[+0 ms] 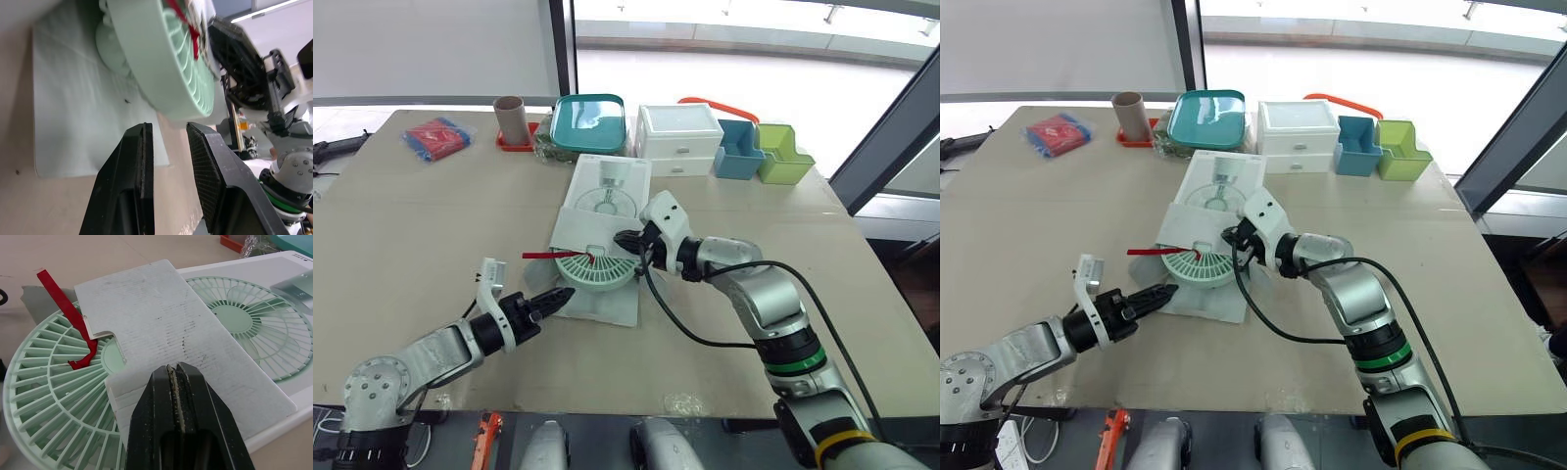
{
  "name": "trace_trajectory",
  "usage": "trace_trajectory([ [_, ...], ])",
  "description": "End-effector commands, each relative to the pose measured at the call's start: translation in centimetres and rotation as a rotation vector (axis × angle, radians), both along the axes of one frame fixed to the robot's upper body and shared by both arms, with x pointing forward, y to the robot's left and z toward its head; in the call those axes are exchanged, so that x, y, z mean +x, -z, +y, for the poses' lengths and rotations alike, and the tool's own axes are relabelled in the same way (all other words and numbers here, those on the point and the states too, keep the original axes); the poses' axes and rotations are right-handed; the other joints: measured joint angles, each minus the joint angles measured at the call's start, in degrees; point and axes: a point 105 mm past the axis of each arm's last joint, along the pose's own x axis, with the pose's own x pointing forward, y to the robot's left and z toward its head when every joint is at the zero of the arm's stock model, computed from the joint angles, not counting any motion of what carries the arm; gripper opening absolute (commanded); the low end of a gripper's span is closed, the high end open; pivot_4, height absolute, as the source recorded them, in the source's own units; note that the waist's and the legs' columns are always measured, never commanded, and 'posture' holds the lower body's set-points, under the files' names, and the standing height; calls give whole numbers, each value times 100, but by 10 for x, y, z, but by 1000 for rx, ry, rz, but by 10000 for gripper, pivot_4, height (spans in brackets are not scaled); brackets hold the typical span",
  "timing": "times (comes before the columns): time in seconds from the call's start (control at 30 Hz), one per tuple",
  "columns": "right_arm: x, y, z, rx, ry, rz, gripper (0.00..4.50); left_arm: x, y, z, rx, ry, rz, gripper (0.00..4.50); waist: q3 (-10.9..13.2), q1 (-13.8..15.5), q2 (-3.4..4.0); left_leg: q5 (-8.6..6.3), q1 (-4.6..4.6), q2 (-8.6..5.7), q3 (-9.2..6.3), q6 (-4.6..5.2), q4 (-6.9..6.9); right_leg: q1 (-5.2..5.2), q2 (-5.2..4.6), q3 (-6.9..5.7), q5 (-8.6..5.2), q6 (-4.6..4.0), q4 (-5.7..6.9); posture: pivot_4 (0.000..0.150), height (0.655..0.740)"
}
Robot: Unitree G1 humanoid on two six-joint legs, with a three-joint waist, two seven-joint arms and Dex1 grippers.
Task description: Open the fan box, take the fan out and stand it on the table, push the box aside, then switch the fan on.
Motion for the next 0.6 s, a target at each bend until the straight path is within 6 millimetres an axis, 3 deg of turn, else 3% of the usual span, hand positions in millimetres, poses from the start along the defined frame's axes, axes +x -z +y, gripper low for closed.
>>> trace_trajectory([
  [0.03,0,10,1,-27,5,37,0,0,2,-4,-7,10,0,14368,0,-6,0,0,0,0,0,0,0,0,1,0,0,0,0,1500,7400],
  [0.27,-1,11,-3,-36,11,37,0,6,-2,2,-36,-29,-17,14368,0,-5,0,0,0,3,-1,-1,-1,-1,2,-2,1,-2,0,1500,7400],
  [0.53,1,11,-4,-43,11,31,0,5,-16,7,-120,-36,-48,38407,0,-4,0,0,0,3,-2,-1,-1,-1,2,-3,0,-2,0,1500,7400],
  [0.57,1,11,-4,-42,10,31,0,6,-17,7,-137,-36,-43,43668,0,-4,0,0,-1,3,-2,-1,-1,-1,2,-2,0,-2,0,1500,7400],
  [0.6,1,11,-4,-41,10,31,0,6,-17,7,-147,-35,-39,44409,0,-4,0,0,-1,2,-2,-1,-1,-1,1,-2,0,-2,0,1500,7400],
])
